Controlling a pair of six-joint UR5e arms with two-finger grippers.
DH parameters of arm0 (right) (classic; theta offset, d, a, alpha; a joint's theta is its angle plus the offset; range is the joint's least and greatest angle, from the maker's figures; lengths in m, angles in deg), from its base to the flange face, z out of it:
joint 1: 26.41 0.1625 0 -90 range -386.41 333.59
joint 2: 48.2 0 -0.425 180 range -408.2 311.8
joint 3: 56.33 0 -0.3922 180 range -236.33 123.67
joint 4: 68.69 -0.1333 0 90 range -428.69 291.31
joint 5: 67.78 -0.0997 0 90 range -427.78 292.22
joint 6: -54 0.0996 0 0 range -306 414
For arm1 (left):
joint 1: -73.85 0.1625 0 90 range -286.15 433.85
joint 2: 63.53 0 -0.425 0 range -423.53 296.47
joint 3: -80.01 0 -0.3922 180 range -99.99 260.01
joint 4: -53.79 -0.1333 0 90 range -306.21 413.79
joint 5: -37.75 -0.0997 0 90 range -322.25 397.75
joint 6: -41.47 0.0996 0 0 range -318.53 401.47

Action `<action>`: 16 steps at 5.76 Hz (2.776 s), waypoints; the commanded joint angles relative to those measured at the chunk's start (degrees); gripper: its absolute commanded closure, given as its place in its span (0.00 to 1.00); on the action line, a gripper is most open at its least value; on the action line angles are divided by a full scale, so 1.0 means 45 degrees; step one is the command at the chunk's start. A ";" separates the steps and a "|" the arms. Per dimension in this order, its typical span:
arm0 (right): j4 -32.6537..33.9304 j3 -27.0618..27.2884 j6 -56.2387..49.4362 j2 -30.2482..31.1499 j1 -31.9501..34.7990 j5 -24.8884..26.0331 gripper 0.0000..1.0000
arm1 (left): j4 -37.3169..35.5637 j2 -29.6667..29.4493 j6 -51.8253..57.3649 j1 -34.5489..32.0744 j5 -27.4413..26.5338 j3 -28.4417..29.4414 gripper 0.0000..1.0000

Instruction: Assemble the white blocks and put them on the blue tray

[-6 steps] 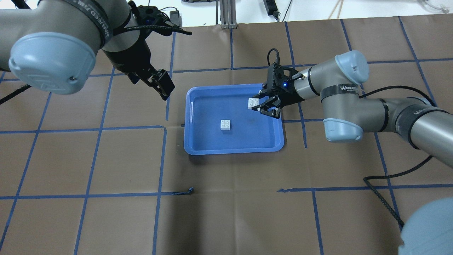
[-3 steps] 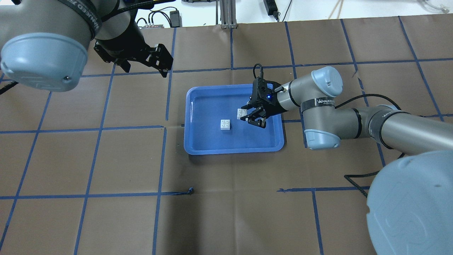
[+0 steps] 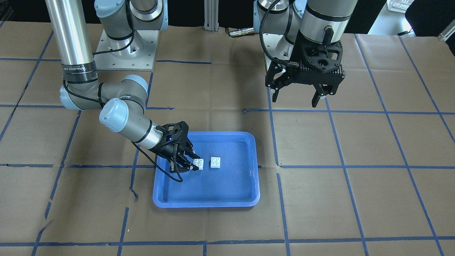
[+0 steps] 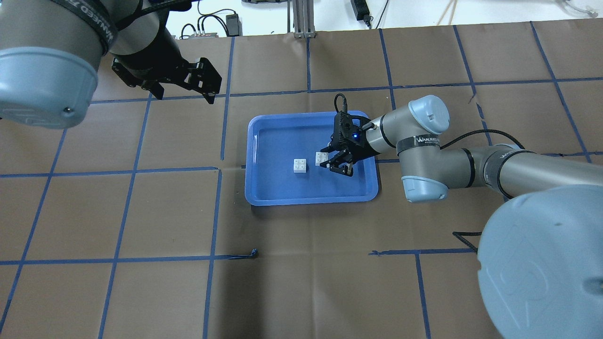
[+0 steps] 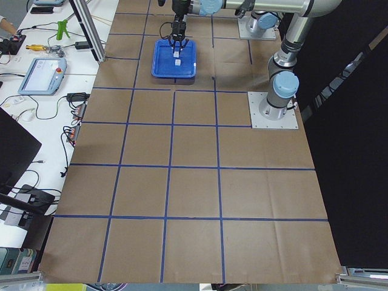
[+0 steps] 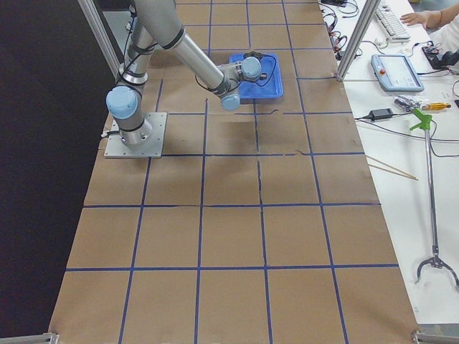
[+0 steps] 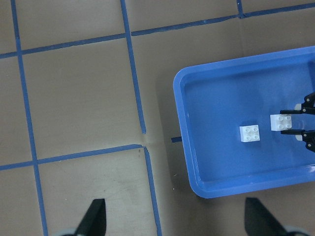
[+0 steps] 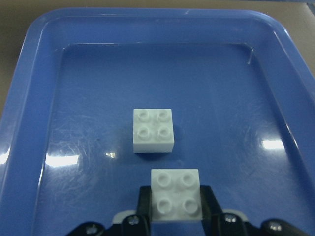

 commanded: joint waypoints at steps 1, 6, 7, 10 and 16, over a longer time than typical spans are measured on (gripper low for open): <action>0.0059 0.0001 0.0028 -0.0041 0.0369 0.0050 0.76 | 0.0098 0.0070 -0.0002 0.0013 -0.0040 -0.0035 0.01; 0.0040 0.0021 0.0125 -0.0060 0.0390 0.0050 0.76 | 0.0078 0.0071 -0.0002 0.0013 -0.0059 0.0004 0.01; 0.0059 0.0001 0.0125 -0.0176 0.0448 0.0030 0.76 | 0.0078 0.0071 -0.0002 0.0013 -0.0079 0.0004 0.01; 0.0059 0.0001 0.0125 -0.0197 0.0527 0.0030 0.74 | 0.0369 0.0090 -0.0002 0.0033 -0.0117 0.0062 0.01; 0.0430 -0.0057 0.0262 -0.0256 0.0527 0.0050 0.75 | 0.1035 0.0168 0.0037 0.0150 -0.0059 0.0239 0.01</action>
